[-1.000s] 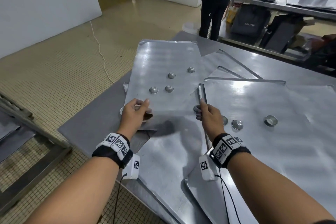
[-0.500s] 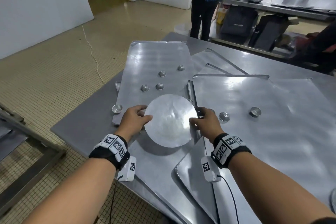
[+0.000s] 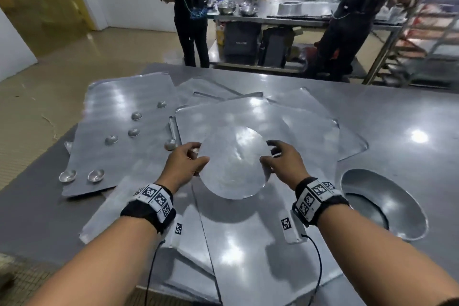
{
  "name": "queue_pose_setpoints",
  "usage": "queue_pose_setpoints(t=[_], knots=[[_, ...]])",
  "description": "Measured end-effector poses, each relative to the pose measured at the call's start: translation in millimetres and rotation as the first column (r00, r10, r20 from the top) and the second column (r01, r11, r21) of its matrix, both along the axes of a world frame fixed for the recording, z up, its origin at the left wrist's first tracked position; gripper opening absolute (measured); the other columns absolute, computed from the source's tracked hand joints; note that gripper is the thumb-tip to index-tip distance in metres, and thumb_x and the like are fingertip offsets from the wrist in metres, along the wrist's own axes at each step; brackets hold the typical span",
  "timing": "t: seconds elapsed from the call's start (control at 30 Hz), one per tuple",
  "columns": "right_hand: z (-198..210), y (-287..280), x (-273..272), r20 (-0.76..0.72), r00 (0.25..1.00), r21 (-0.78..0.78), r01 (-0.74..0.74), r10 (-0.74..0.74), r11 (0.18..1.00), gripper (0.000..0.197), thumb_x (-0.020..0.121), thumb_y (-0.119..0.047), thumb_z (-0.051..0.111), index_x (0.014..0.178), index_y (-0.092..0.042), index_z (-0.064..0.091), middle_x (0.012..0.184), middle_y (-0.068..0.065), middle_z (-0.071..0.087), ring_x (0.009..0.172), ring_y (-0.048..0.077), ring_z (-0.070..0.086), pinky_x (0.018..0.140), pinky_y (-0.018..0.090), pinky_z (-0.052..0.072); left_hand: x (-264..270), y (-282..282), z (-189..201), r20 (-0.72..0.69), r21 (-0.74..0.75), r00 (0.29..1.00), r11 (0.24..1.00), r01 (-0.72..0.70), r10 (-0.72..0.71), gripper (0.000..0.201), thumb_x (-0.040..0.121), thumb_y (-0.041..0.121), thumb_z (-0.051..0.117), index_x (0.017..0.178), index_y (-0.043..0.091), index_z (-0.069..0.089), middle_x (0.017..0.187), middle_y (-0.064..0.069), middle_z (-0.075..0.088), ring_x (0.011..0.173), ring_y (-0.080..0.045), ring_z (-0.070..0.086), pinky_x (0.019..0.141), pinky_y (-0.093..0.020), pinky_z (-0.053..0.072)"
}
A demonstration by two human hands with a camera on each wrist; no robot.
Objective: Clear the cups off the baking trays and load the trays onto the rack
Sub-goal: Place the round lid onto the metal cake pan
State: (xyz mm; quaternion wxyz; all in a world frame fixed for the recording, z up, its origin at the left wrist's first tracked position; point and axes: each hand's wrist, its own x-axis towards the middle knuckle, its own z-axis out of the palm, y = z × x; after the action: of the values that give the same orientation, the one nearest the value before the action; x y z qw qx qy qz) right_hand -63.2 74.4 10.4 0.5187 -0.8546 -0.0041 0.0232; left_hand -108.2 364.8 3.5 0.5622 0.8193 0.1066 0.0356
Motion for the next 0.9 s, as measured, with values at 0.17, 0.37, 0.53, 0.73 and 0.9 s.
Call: queue_pose_setpoints(t=[0.17, 0.37, 0.53, 0.73, 0.9], knots=[[9, -113, -24, 0.031, 0.996, -0.057, 0.083, -0.081, 0.995, 0.052, 0.076, -0.028, 0.077, 0.127, -0.026, 0.065, 0.1, -0.01, 0.06, 0.094, 0.02, 0.066, 0.087, 0.044, 0.058, 4, -112, 8, 0.004, 0.003, 0.994, 0.994, 0.109, -0.109, 0.046, 0.086, 0.022, 0.079, 0.129, 0.017, 0.062, 0.089, -0.01, 0.057, 0.08, -0.022, 0.065, 0.067, -0.03, 0.061], [6, -231, -50, 0.013, 0.985, 0.005, 0.17, -0.17, 0.985, 0.048, 0.079, -0.018, 0.077, 0.124, -0.025, 0.065, 0.096, -0.005, 0.063, 0.084, 0.014, 0.066, 0.067, 0.03, 0.059, -1, -233, 8, 0.039, 0.077, 0.982, 0.98, 0.183, -0.187, 0.044, 0.087, 0.023, 0.077, 0.128, 0.018, 0.063, 0.081, -0.004, 0.055, 0.069, -0.015, 0.06, 0.06, -0.025, 0.059], [4, -299, -67, 0.028, 0.977, -0.05, 0.213, -0.212, 0.976, 0.044, 0.08, -0.018, 0.075, 0.121, -0.028, 0.065, 0.093, -0.012, 0.063, 0.087, 0.015, 0.066, 0.08, 0.035, 0.056, -2, -305, 7, 0.055, 0.122, 0.972, 0.967, 0.222, -0.23, 0.044, 0.086, 0.024, 0.077, 0.128, 0.016, 0.064, 0.083, -0.004, 0.057, 0.071, -0.02, 0.062, 0.067, -0.039, 0.063], [-6, -338, -66, 0.052, 0.95, 0.003, 0.309, -0.308, 0.951, 0.032, 0.079, -0.018, 0.076, 0.105, -0.032, 0.063, 0.085, -0.007, 0.063, 0.074, 0.015, 0.064, 0.079, 0.043, 0.06, 2, -351, 7, 0.146, 0.267, 0.956, 0.941, 0.21, -0.254, 0.039, 0.087, 0.03, 0.075, 0.125, 0.023, 0.067, 0.083, 0.001, 0.064, 0.075, -0.018, 0.064, 0.076, -0.04, 0.058], [-10, -356, -60, 0.077, 0.935, 0.014, 0.346, -0.346, 0.938, 0.034, 0.082, -0.014, 0.075, 0.113, -0.021, 0.064, 0.084, -0.003, 0.063, 0.069, 0.009, 0.061, 0.078, 0.035, 0.057, 11, -376, 13, 0.216, 0.299, 0.941, 0.935, 0.19, -0.261, 0.037, 0.088, 0.026, 0.073, 0.125, 0.022, 0.067, 0.087, -0.002, 0.064, 0.08, -0.019, 0.06, 0.079, -0.034, 0.05]])
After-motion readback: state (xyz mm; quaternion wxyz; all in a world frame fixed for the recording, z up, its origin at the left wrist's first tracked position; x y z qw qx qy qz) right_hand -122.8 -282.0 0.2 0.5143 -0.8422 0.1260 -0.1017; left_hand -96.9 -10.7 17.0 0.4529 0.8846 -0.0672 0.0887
